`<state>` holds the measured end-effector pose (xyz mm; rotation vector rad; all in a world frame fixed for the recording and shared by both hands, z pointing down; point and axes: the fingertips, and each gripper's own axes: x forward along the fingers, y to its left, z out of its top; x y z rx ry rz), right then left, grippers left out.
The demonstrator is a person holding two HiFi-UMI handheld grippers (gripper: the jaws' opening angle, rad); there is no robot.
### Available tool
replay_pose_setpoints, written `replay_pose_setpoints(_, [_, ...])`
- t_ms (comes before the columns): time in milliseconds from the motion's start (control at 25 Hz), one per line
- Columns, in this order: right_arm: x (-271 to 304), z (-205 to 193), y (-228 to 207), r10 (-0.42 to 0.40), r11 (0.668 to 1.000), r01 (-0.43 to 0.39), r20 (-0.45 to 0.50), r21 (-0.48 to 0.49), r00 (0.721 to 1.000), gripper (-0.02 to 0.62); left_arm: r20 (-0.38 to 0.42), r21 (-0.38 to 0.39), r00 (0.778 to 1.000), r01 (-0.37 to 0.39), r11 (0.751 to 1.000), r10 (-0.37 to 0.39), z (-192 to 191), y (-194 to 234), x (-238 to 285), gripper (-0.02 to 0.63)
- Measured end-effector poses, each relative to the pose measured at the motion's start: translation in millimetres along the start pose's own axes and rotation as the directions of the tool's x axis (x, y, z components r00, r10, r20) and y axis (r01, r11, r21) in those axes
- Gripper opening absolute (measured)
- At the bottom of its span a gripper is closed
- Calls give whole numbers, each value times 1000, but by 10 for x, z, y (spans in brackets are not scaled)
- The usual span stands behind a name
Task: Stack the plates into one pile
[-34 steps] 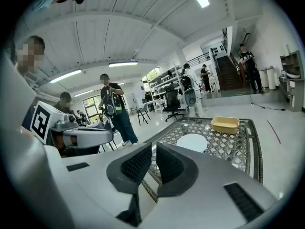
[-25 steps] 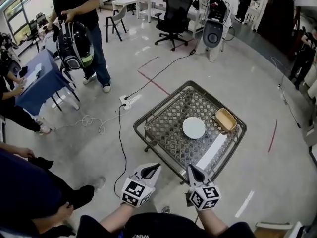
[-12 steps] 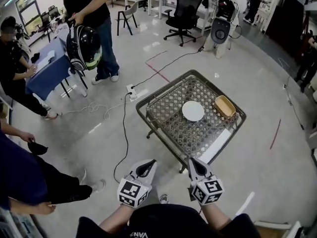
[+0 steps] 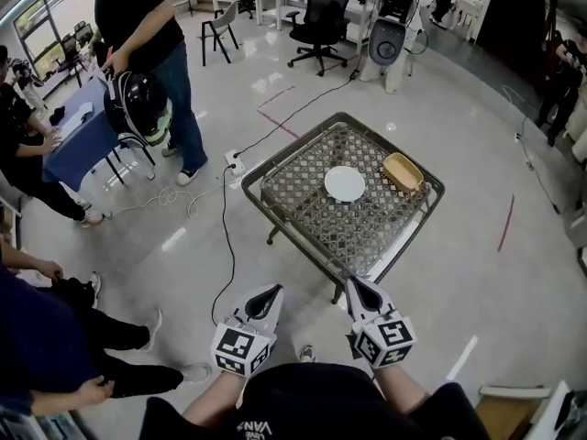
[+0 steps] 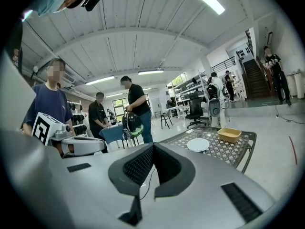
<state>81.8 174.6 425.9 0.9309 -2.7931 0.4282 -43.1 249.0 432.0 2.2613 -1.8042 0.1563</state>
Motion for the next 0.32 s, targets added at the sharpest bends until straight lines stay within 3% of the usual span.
replay_pose_setpoints(320, [-185, -106, 78, -17, 1000, 16, -14, -10, 1000, 2, 11, -1, 999, 32, 999, -32, -26, -172, -97, 20])
